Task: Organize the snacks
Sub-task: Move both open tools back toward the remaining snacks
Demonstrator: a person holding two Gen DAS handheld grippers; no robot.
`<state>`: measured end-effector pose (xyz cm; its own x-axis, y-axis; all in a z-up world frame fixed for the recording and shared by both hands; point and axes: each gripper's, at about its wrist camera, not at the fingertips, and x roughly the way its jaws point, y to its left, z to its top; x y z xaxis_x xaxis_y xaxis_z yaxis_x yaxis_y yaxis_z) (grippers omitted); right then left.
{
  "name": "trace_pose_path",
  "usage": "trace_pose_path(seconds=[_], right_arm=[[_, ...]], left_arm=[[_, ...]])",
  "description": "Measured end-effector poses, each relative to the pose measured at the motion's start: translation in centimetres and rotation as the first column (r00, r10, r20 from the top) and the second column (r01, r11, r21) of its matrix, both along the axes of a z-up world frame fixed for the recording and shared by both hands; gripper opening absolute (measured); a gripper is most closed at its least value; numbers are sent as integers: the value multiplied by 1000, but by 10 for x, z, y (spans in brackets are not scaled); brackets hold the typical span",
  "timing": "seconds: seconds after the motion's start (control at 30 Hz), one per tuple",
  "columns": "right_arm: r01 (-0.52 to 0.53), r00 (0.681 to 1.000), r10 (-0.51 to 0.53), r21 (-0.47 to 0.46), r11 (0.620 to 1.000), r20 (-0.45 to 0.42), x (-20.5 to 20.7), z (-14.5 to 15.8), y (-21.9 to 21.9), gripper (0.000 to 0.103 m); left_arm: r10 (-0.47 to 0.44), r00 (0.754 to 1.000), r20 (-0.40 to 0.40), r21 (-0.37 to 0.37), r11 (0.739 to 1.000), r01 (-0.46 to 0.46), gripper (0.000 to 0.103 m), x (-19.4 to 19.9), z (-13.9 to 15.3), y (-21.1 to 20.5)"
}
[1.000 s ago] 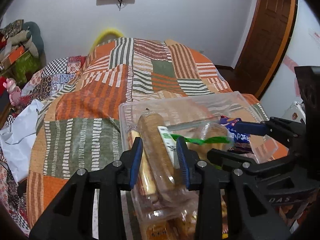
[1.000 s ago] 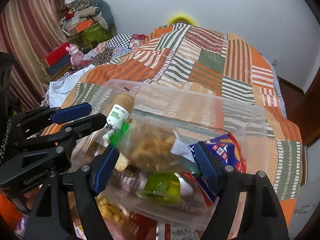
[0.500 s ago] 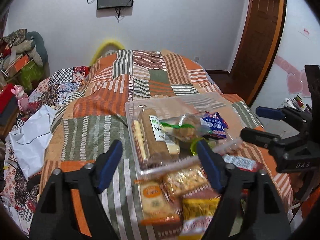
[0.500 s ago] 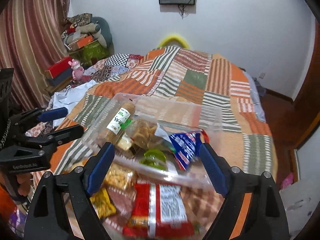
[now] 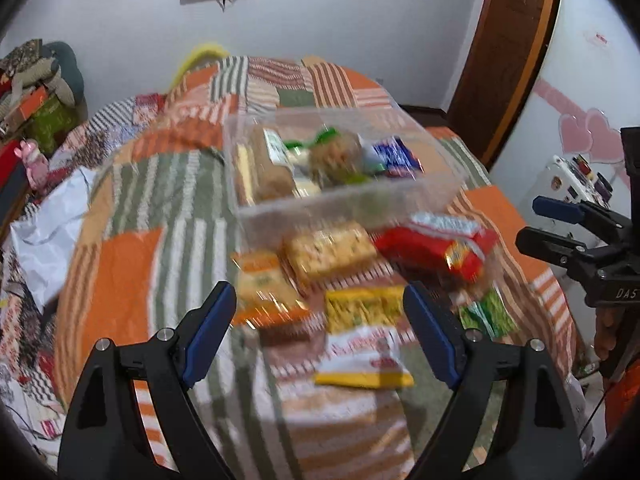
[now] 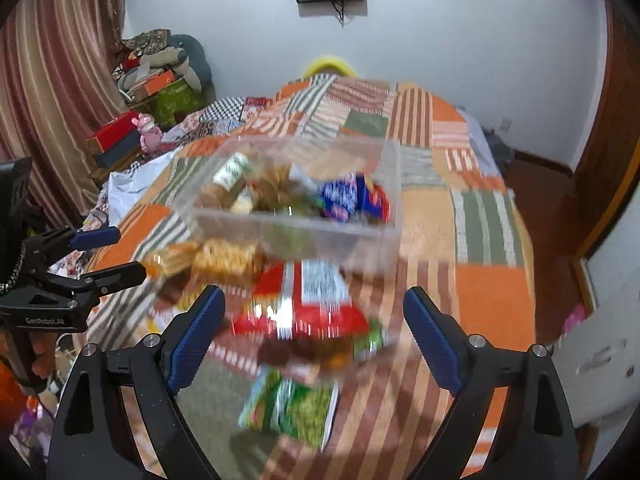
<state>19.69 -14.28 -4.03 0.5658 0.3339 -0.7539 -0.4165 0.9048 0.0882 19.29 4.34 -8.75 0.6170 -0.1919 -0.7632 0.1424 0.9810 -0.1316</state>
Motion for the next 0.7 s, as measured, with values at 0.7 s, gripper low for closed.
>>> trace_pose_path(seconds=[0.7], right_arm=[[-12, 984, 14, 13, 1000, -177, -22, -70, -3, 60]], left_arm=[[-70, 989, -133, 4, 997, 71, 86, 11, -67, -39]])
